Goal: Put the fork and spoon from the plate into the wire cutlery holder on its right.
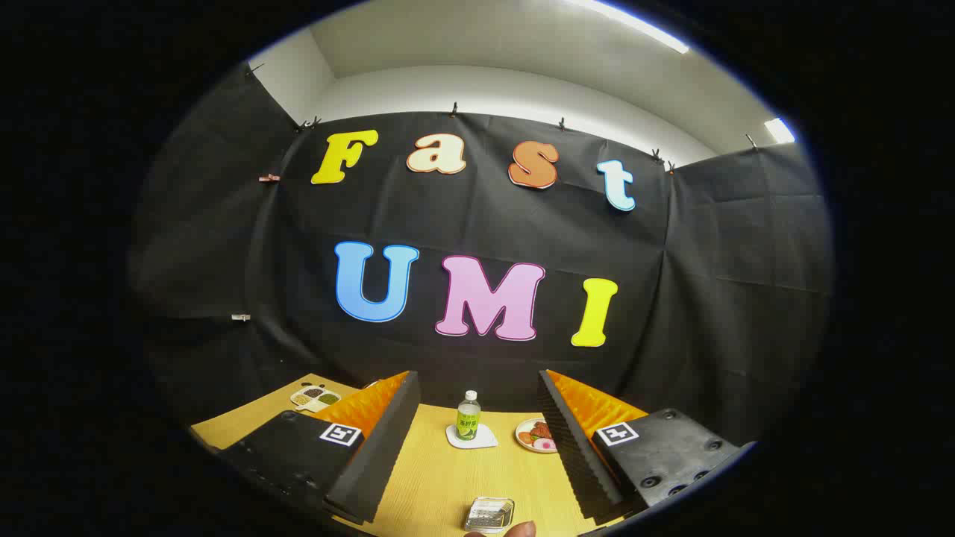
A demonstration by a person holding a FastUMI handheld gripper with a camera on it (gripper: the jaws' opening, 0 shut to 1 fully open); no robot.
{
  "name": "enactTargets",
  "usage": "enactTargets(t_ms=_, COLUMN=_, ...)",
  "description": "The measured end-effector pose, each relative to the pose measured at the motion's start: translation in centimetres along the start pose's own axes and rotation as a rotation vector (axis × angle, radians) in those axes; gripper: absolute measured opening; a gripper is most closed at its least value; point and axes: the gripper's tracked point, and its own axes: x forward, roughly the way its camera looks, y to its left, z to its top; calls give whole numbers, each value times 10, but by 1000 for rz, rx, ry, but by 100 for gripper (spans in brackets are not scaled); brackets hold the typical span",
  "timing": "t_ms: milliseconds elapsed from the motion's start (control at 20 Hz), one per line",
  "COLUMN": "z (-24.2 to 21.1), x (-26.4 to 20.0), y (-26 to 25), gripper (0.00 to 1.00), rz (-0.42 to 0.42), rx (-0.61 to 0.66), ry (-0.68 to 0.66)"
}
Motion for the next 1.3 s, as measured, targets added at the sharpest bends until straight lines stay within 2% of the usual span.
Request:
enactTargets(t_ms=350, z=-6, x=-2, y=8, gripper=98, rz=26, rx=0, ry=22)
enactTargets(t_ms=800, z=-52, x=-5, y=63, gripper=98, rz=188, rx=38, ry=194)
enactTargets(t_ms=1100, z=-68, x=-4, y=84, gripper=98, rz=225, rx=37, ry=230)
enactTargets(t_ms=1200, z=-81, x=-5, y=97, gripper=98, rz=260, rx=49, ry=281)
enactTargets(t_ms=1300, z=-106, x=-12, y=120, gripper=98, rz=333, rx=101, ry=401)
